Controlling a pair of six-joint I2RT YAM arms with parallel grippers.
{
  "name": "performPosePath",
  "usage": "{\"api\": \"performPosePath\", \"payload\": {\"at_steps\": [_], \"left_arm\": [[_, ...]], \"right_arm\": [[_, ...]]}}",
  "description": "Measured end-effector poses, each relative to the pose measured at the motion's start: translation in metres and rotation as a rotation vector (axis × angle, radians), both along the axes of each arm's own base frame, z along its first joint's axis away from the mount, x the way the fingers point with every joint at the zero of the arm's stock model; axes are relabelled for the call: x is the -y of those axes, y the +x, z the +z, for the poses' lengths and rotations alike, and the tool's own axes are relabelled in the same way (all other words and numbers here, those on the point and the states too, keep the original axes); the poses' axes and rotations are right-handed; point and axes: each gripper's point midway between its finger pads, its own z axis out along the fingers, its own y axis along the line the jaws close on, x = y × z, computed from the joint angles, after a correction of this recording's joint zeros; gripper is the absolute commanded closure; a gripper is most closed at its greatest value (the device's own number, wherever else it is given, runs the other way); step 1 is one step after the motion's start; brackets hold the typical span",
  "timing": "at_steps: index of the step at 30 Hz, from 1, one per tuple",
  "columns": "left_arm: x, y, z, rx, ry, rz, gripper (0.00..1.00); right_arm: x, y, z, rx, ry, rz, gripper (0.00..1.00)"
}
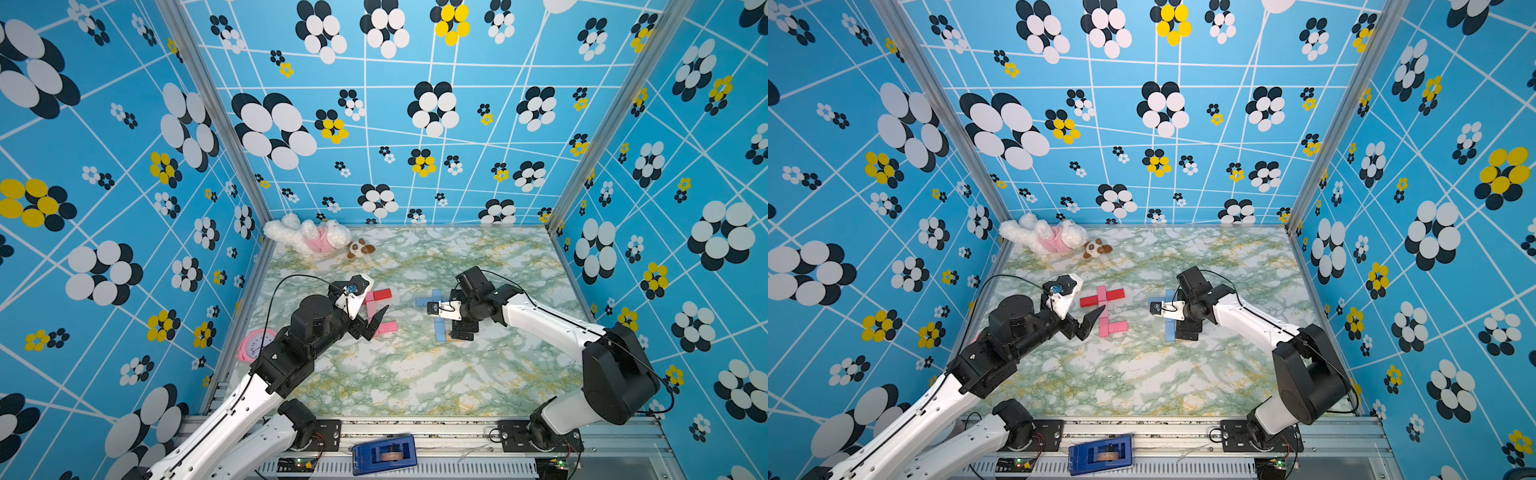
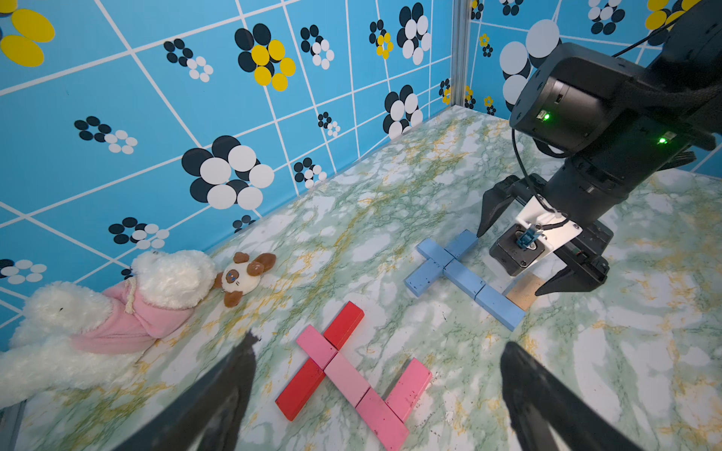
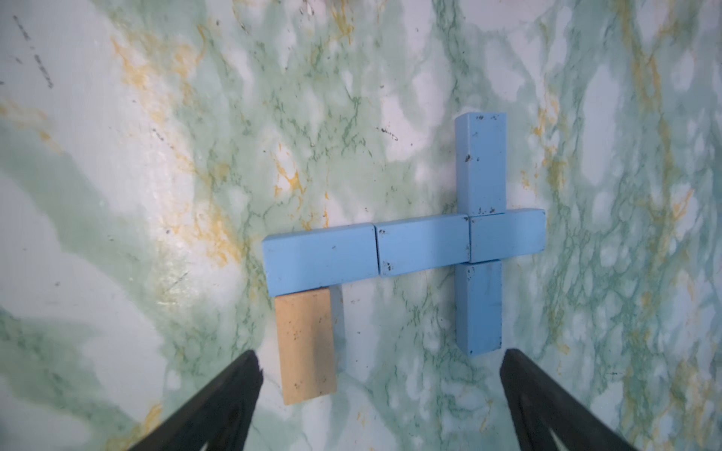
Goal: Assemble the letter t with building blocks
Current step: Assemble the building block at the center of the board.
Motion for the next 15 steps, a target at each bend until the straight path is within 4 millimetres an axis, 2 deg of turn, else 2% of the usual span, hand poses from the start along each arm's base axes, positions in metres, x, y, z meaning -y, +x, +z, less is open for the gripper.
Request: {"api": "performPosePath", "payload": {"at_steps": [8,15], "left_arm": [[0.000,0.000,0.000,-0.001,0.002,0.000,0.01],[-0.004,0.003,-0.001,0.002,0.006,0.026,0.01]], "right_arm": [[0.005,-0.015,0.028,0.071,0.132,-0.092,0.01],[0.015,0.002,0.085,0.290,0.368,-0.315,0.01]]}}
